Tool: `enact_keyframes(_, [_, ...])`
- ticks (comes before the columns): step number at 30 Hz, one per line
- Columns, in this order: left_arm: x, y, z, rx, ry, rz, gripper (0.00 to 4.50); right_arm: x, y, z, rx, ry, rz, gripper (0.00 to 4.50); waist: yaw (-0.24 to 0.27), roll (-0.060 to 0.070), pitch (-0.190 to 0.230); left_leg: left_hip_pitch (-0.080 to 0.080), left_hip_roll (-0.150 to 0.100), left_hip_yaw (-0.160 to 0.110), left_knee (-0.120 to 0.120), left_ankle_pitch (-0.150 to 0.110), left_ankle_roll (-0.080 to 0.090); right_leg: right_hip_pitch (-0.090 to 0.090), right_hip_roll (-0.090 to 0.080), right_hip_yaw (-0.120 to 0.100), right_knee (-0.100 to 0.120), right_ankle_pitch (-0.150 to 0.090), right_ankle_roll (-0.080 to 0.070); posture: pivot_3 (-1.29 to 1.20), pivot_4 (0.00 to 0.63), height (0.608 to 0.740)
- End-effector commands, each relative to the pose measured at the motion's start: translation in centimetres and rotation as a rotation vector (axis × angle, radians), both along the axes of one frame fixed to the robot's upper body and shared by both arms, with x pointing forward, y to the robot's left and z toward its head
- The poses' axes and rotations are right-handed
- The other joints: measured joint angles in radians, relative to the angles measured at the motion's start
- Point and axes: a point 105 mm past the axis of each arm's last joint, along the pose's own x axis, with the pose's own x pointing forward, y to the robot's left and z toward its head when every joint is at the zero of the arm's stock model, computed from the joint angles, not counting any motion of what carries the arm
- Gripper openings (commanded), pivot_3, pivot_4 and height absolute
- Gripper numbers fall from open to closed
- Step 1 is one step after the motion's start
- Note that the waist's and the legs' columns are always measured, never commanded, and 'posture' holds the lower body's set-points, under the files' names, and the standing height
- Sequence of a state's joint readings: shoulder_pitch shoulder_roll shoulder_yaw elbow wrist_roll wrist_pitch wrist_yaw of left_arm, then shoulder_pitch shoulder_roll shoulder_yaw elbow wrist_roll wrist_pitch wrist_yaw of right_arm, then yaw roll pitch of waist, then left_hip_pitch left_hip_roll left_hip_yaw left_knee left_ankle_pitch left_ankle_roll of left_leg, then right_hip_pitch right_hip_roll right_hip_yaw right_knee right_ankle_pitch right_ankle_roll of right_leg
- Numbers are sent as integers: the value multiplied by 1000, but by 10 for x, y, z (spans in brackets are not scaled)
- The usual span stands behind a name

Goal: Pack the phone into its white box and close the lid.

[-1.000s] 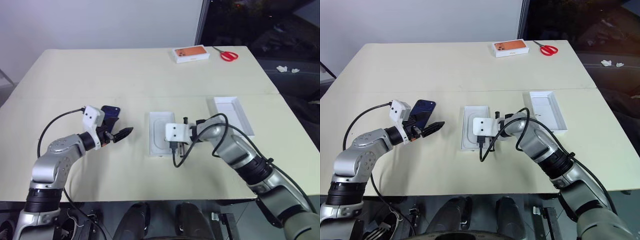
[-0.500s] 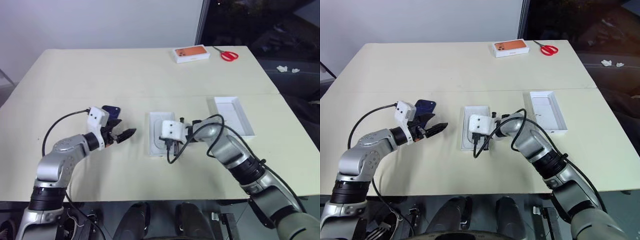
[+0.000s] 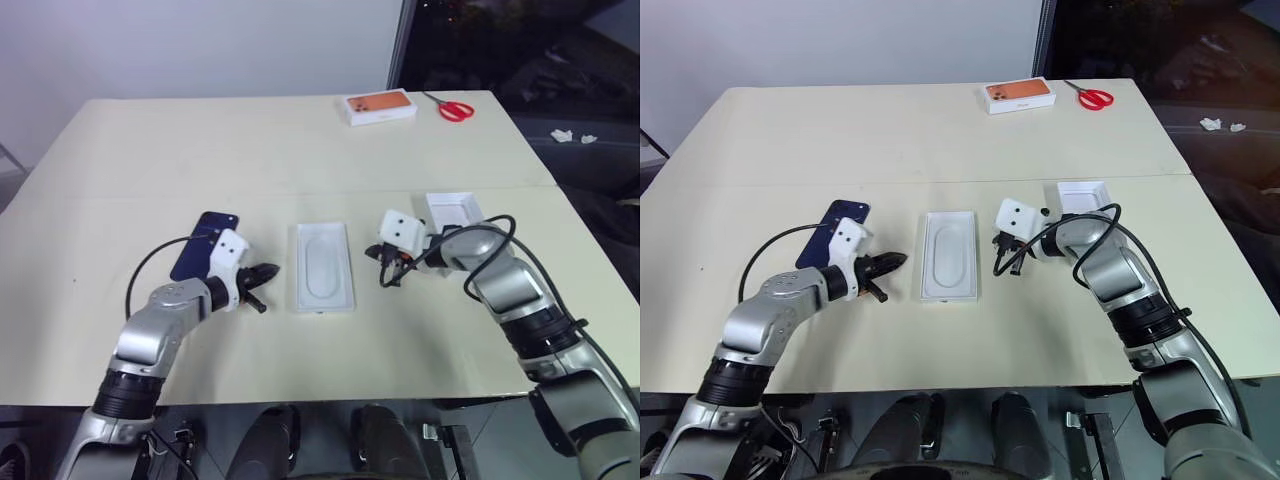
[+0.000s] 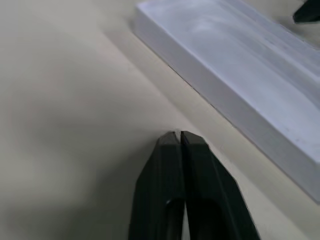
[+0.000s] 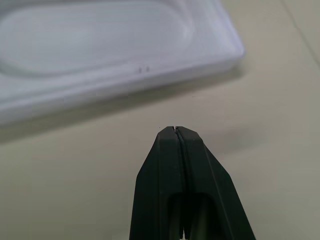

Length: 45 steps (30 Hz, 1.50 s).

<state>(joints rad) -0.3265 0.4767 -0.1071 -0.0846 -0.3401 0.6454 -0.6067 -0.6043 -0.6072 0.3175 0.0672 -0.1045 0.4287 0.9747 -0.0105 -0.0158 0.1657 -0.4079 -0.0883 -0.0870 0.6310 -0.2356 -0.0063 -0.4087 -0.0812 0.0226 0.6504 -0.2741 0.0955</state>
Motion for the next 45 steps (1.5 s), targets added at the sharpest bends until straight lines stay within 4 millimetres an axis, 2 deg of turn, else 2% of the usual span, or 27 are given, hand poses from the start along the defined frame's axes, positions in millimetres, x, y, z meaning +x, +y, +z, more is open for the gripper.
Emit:
enact_keyframes(1, [-5,-22,-13,59,78,-88,45,-5,9,-7,-38,-24,51,0,2,0,0,0,0,0,0,0,0,1,0,0,0,0,0,0,150,740])
enact_keyframes(4, [-13,-36,-21,84,125,-169,45,-9,11,-12,-53,-13,68,0,1,0,-1,1,-1,0,1,0,1,2,0,0,0,0,0,0,150,740])
enact_keyframes(7, [-11,-53,-30,97,154,-204,45,-13,7,-16,-68,3,76,0,9,1,-2,2,-1,0,1,0,1,4,0,-1,-1,0,0,0,150,740])
enact_keyframes(10, [-10,-67,-28,65,161,-241,45,-10,-2,-8,-66,-3,54,0,21,1,-2,4,-1,0,2,-1,1,6,0,-2,-1,0,0,0,150,740])
enact_keyframes(13, [-9,-77,-26,75,131,-283,45,-6,-13,-3,-79,-11,26,0,26,1,-2,4,-1,0,2,-1,2,8,-1,-3,-2,0,0,0,150,740])
enact_keyframes(16, [4,-94,-22,50,114,-286,45,-7,-32,-2,-116,3,0,0,40,2,-2,4,-2,-1,3,-1,2,9,-1,-4,-3,0,0,0,150,740])
enact_keyframes(20, [14,-109,-19,52,88,-308,45,-13,-53,-5,-171,32,-21,0,54,2,-2,3,-3,-2,8,-3,5,12,-1,-5,-4,0,0,0,150,740])
enact_keyframes(24, [19,-119,-15,28,74,-325,45,-12,-71,-7,-206,31,-61,0,51,2,-2,2,-3,-1,11,-4,6,12,-2,-5,-4,0,1,0,150,740])
enact_keyframes(28, [18,-122,-14,17,71,-338,45,-10,-69,-6,-199,21,-61,0,50,1,-2,2,-3,-1,12,-4,6,12,-2,-5,-4,0,1,0,150,740])
enact_keyframes(37, [21,-104,-14,11,65,-283,45,-3,-63,-3,-179,-17,-58,0,45,1,-2,2,-2,-1,13,-4,6,12,-1,-5,-4,0,1,0,150,740])
enact_keyframes(45, [19,-109,-13,7,54,-290,45,5,-49,3,-144,-47,-39,0,33,1,-2,1,-2,-1,13,-4,6,11,-1,-5,-3,0,1,0,150,740])
